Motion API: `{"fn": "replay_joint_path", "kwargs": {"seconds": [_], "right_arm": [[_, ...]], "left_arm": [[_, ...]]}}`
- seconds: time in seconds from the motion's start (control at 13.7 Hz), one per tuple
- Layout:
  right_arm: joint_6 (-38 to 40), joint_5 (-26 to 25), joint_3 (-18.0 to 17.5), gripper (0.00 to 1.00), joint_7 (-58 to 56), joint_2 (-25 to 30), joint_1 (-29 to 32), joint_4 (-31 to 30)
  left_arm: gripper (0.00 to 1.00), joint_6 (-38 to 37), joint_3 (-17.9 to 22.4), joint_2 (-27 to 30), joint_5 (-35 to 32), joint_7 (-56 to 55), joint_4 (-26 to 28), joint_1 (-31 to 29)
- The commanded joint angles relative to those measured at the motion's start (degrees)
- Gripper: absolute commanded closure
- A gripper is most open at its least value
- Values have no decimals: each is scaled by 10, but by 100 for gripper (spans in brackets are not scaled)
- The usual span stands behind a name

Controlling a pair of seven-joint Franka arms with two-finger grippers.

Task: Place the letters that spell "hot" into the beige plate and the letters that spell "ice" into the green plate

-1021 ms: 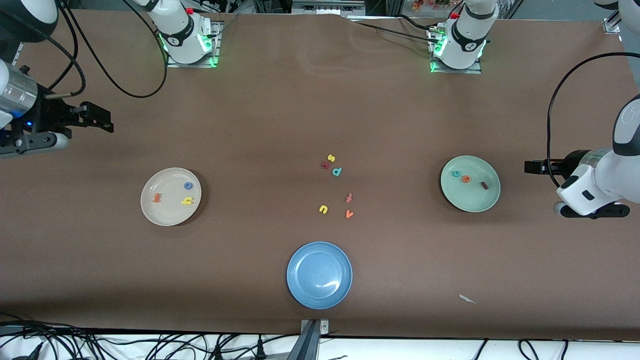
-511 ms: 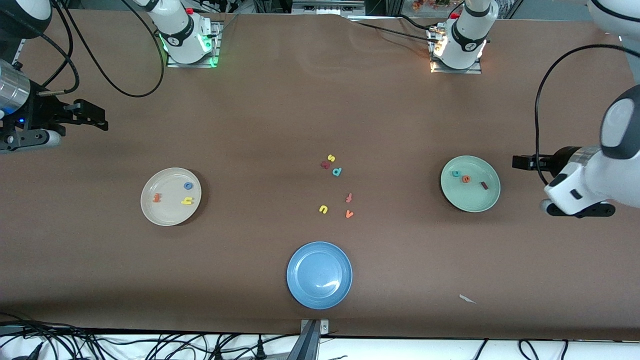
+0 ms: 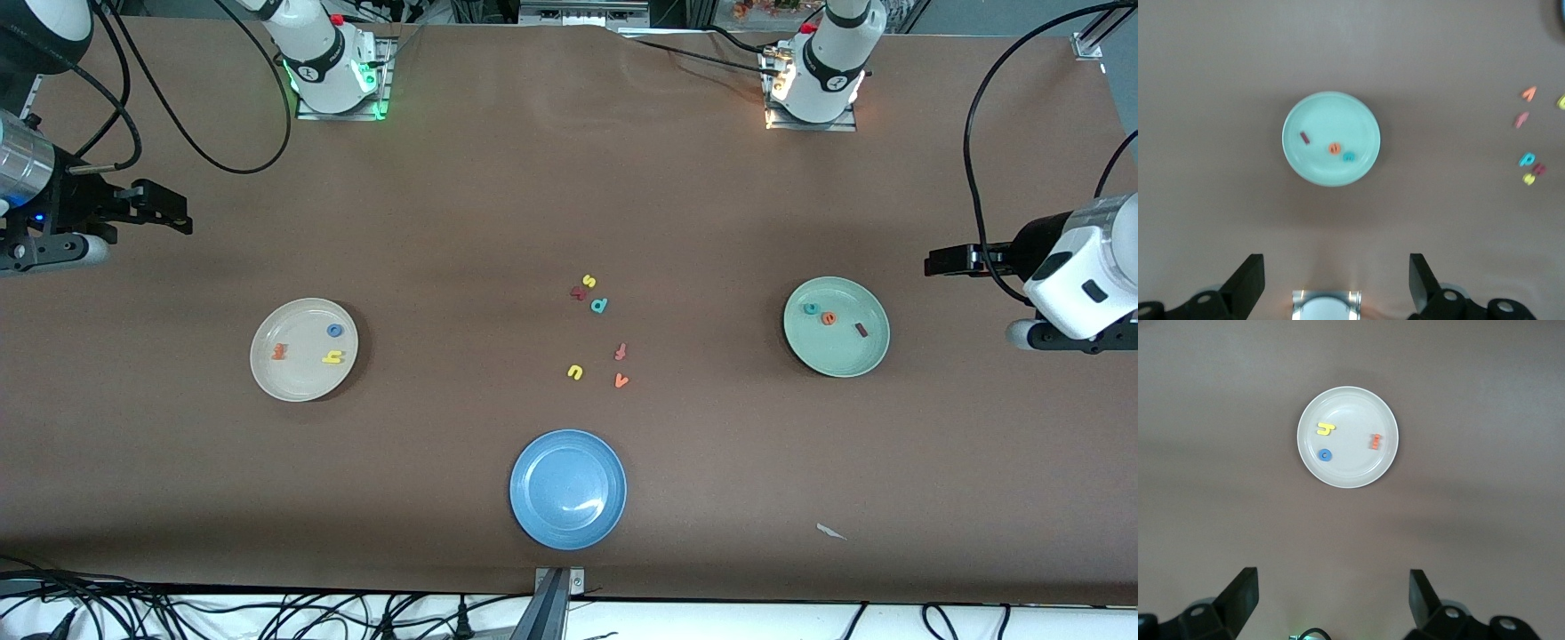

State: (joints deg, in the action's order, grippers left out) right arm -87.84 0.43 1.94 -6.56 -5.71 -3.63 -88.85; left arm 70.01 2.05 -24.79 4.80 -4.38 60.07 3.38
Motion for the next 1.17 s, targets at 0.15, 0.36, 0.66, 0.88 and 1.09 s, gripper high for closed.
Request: {"fn": "replay_joint_path", "kwargs": {"seconds": [0.15, 0.36, 0.66, 0.88, 1.09], "right_arm": [[3, -1, 6, 0, -6, -9, -2, 14], [2, -2, 6, 0, -7, -10, -2, 14], [-9, -2, 6, 0, -7, -13, -3, 14], [-9, -2, 6, 0, -7, -14, -3, 14], [-9, -1, 6, 0, -7, -14, -2, 14]], "left_arm": [[2, 162, 0, 136, 19, -5, 193, -6], [1, 160, 0, 135, 23, 1, 180, -14], [1, 159, 1, 135, 15, 28, 180, -11], [2, 158, 1, 134, 12, 59, 181, -13], [1, 140, 2, 134, -13, 102, 179, -14]]}}
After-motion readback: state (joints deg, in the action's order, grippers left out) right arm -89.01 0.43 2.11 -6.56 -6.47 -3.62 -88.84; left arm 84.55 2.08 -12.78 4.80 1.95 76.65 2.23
